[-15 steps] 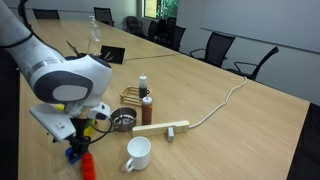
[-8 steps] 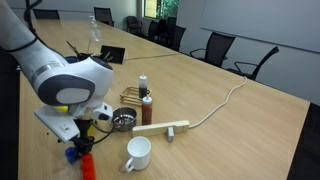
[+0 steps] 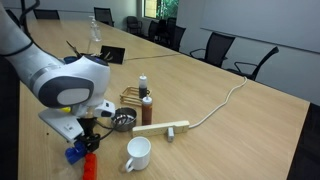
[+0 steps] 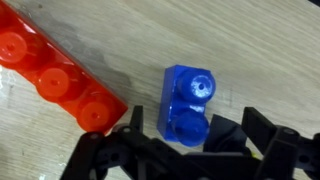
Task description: Place the blue block on the yellow block
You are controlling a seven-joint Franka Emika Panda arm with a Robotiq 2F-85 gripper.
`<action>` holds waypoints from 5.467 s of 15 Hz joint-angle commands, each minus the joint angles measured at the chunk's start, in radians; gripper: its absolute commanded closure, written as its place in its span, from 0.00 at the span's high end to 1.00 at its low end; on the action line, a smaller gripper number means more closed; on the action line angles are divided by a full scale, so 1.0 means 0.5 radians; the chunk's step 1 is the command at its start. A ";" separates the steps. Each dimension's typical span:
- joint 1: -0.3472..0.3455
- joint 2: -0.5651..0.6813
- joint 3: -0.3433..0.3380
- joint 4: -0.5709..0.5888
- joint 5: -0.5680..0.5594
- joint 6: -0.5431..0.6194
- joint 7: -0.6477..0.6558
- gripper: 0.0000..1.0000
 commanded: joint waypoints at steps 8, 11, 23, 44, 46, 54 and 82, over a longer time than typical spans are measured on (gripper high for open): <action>0.019 -0.054 -0.004 -0.084 -0.118 0.147 0.124 0.36; 0.026 -0.090 -0.012 -0.111 -0.121 0.161 0.163 0.15; 0.207 -0.371 -0.115 -0.217 -0.450 0.046 0.657 0.10; 0.458 -0.391 0.207 0.063 -0.601 -0.349 0.529 0.35; 0.457 -0.391 0.207 0.065 -0.601 -0.356 0.528 0.35; 0.459 -0.284 0.306 0.361 -0.654 -0.485 -0.070 0.10; 0.647 0.337 0.442 1.019 -0.954 -0.709 -1.103 0.10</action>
